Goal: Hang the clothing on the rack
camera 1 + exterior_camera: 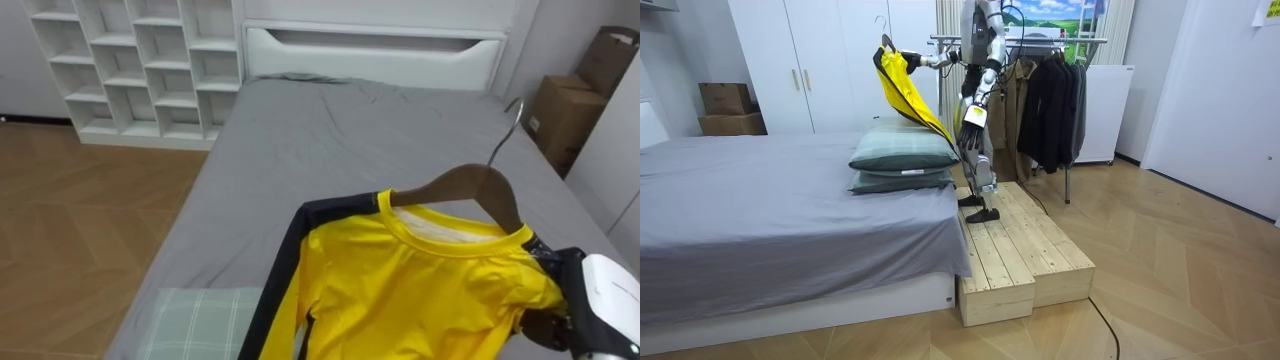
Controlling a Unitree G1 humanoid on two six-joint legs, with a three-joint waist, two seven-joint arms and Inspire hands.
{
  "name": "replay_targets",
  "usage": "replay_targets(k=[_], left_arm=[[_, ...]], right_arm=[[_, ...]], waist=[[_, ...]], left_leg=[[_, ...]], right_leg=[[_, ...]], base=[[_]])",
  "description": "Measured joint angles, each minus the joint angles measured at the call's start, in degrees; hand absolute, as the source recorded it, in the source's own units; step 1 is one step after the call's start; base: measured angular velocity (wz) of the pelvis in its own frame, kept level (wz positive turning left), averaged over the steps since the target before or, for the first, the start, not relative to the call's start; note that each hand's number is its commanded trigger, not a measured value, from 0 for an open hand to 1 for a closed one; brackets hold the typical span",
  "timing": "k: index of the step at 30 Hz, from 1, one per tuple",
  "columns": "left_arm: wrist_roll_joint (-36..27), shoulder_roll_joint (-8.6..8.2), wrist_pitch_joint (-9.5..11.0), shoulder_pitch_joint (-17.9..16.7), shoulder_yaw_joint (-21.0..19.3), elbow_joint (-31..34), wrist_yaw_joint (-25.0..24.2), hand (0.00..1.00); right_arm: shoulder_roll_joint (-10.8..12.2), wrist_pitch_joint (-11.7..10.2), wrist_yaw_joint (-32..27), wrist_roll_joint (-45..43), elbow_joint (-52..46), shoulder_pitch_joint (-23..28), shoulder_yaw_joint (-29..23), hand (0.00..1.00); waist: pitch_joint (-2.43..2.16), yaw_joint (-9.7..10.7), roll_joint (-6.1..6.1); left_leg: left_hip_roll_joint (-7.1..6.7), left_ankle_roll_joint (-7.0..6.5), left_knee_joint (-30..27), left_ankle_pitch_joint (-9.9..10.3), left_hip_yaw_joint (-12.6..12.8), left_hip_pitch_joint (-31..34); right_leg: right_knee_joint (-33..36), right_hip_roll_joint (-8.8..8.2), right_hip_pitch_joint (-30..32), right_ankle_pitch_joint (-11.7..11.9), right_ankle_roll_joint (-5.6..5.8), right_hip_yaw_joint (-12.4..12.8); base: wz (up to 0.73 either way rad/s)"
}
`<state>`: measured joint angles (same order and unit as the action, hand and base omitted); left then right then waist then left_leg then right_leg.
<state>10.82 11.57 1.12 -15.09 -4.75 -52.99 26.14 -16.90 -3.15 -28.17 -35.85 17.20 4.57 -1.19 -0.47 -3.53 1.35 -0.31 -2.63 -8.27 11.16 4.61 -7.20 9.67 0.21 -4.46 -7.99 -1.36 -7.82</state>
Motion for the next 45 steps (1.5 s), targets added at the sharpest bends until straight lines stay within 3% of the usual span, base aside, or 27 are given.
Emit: replay_targets(k=[16, 24, 33, 40, 42, 45], left_arm=[[-0.01, -0.01, 0.0, -1.89, 0.06, -1.18, 1.21, 0.0], [0.0, -0.71, -0.76, -1.98, 0.06, -5.53, 1.13, 0.0], [-0.01, -0.91, -1.59, -1.81, 0.05, -7.4, -1.6, 0.0], [0.0, -1.72, -2.5, -2.06, -0.03, -7.36, -2.09, 0.0], [0.02, -1.7, -2.5, -2.25, -0.03, -7.37, -2.11, 0.0], [0.11, -1.69, -2.58, -2.25, -0.09, -7.37, -2.63, 0.0]], right_arm=[[0.72, 0.0, -0.03, -0.11, -0.13, 1.18, 0.06, 1.0], [1.17, 0.0, 0.49, -0.3, -0.12, 2.27, 0.06, 1.0], [1.17, 0.0, 0.5, -0.23, -0.13, 2.26, -0.05, 1.0], [1.22, 0.02, 0.49, -0.35, -1.78, 4.67, -0.09, 1.0], [1.22, 0.02, 0.34, -0.34, -1.78, 5.38, -0.24, 1.0], [1.22, 0.14, 0.22, -0.38, -1.98, 6.39, -0.46, 1.0]], waist=[[0.24, -0.26, 0.52], [0.7, -0.12, 0.91], [0.76, 0.31, 0.97], [0.54, 1.02, 1.26], [0.41, 2.12, 1.51], [0.36, 2.71, 1.92]], left_leg=[[-0.01, 0.0, 0.54, 0.01, 0.11, -0.43], [0.03, -0.05, 0.73, 0.05, 0.9, -0.35], [0.05, -0.29, 0.71, 0.22, 1.88, -0.5], [0.52, -0.31, 0.63, 0.84, 4.77, -0.55], [0.57, -0.28, 0.5, 0.95, 4.88, -0.5], [0.98, -0.21, 0.56, 1.3, 7.19, -0.98]], right_leg=[[-0.03, 0.12, -0.02, -0.01, 0.01, 0.49], [0.06, 0.24, 0.48, 0.0, 0.01, 1.43], [0.12, 0.16, 0.66, 0.0, 0.02, 2.31], [0.35, 0.86, 1.57, 0.11, 0.15, 4.64], [0.24, 0.89, 1.58, 0.21, 0.15, 4.84], [1.37, 1.01, 2.66, 0.22, 0.16, 6.28]], base=[[-0.01], [-0.05], [-0.04], [-0.16], [-0.16], [-0.37]])
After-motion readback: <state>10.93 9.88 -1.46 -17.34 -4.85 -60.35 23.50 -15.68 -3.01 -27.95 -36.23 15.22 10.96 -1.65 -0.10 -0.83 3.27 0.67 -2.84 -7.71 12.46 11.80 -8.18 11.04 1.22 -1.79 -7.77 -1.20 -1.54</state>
